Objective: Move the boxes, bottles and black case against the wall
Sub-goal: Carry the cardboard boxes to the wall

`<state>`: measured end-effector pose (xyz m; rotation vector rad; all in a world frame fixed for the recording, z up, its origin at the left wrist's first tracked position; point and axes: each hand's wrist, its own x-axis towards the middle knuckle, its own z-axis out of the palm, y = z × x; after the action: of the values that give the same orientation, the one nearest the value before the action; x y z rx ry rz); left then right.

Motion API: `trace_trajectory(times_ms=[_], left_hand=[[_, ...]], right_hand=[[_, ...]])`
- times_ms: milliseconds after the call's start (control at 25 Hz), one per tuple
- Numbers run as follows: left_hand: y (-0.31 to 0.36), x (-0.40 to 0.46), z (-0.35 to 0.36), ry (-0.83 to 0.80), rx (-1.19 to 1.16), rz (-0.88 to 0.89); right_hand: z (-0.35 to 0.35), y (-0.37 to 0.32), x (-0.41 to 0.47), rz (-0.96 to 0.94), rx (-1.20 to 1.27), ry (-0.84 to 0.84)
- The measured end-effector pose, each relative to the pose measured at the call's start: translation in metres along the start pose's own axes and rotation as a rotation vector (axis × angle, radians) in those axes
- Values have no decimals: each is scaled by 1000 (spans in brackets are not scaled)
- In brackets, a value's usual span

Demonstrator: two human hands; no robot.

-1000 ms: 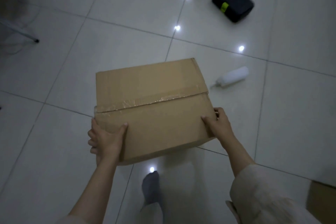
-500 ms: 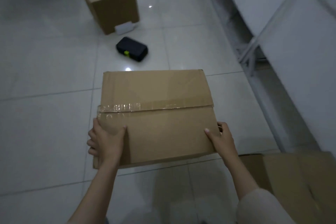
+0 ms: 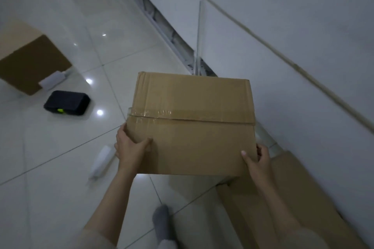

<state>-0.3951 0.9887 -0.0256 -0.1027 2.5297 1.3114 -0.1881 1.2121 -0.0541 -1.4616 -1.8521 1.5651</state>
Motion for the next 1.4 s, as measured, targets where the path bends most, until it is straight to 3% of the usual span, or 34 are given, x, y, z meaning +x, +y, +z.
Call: trace_trajectory(times_ms=[320,520,720,800,1000,1120,1400], left_hand=[[-11,134,133,-320,114,-36],[-43,179,163,-452,125,-127],[-48,197,162,-638,198,-272],[-41,194,157,-642,206,-278],[5,165,125,-673,132,-248],[44,157,85,-572,64,-218],[139,140,-69,-264,-89,-110]], right_hand=[[36,68,107,278,-23,170],[67,98,135,443,-157,106],[92,80,146,640,-166,42],[101,54,146,607,-151,9],[139,-33,155,393,-283,-381],[163,-94,160,198,-322,-533],[167,-254,119,-148,-364,-695]])
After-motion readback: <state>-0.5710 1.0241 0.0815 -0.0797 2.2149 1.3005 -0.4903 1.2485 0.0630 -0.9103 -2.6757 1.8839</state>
